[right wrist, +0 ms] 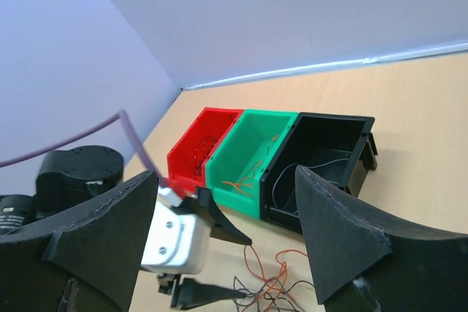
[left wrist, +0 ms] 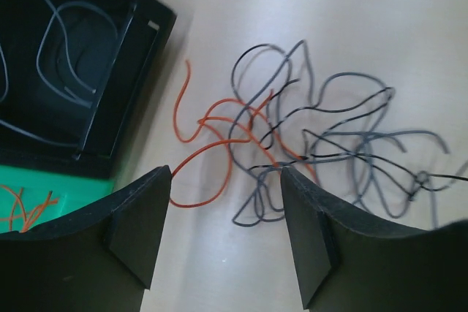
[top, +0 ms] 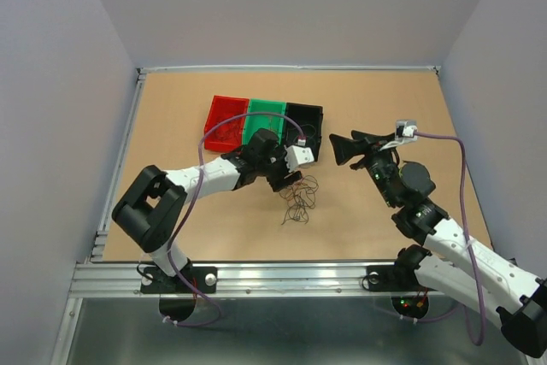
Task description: Untangle the cables
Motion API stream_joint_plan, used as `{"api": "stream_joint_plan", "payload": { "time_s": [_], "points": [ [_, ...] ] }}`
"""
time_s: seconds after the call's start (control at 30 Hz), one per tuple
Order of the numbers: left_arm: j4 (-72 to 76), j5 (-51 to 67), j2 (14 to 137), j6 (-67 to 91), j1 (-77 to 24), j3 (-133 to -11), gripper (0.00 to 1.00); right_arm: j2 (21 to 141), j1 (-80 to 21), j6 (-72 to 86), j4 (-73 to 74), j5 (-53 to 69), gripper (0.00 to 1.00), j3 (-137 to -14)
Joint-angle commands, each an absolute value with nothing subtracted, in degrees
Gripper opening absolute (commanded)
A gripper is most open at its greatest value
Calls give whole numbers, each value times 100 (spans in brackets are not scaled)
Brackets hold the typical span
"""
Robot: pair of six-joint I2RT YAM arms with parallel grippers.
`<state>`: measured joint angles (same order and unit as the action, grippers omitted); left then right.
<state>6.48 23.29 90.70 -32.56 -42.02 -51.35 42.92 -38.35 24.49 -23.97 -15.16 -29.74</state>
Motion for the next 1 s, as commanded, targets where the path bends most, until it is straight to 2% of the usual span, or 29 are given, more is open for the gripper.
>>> {"api": "stream_joint_plan", "payload": {
  "time_s": [0.0, 0.07, 0.1, 0.13, 0.17, 0.2, 0.57, 0.6, 0.7, 0.73, 0.8, 0.83, 0.87, 0.97],
  "points": [
    [730, 1530, 9342, -3173, -4184, -5615, 67, 4306, -3858, 2496, -2461, -1820, 81, -2847],
    [695, 1407, 9544, -3164, -4192, -5695, 60, 4333, -3858, 2505, -2461, -1802, 81, -2848],
    [677, 1398, 9597, -3164, -4192, -5756, 49, 4359, -3858, 2505, -2461, -1758, 81, -2856],
    [642, 1397, 9615, -3173, -4201, -5774, 21, 4385, -3858, 2505, -2470, -1740, 81, -2874],
    [616, 1432, 9607, -3182, -4192, -5783, 7, 4394, -3858, 2505, -2470, -1714, 81, -2865],
    [607, 1476, 9554, -3182, -4192, -5775, 0, 4412, -3858, 2505, -2470, -1679, 81, -2874],
    [1063, 2215, 7630, -3208, -4175, -4896, 0, 4702, -3858, 2461, -2496, -1424, 81, -2962],
    [1220, 2197, 7507, -3217, -4175, -4748, 3, 4711, -3858, 2452, -2496, -1406, 81, -2971],
    [1379, 2022, 7348, -3269, -4175, -4588, 50, 4737, -3858, 2443, -2496, -1380, 81, -2971],
    [1423, 1891, 7374, -3296, -4184, -4579, 69, 4755, -3858, 2443, -2496, -1354, 81, -2979],
    [1415, 1820, 7567, -3322, -4184, -4605, 75, 4764, -3858, 2443, -2496, -1362, 81, -2988],
    [1398, 1802, 7654, -3331, -4184, -4666, 84, 4755, -3858, 2452, -2496, -1380, 82, -2980],
    [1397, 1793, 7847, -3340, -4184, -4702, 87, 4746, -3858, 2443, -2496, -1380, 82, -2971],
    [1389, 1583, 8339, -3314, -4201, -4869, 89, 4693, -3858, 2443, -2496, -1397, 82, -2962]
  ]
}}
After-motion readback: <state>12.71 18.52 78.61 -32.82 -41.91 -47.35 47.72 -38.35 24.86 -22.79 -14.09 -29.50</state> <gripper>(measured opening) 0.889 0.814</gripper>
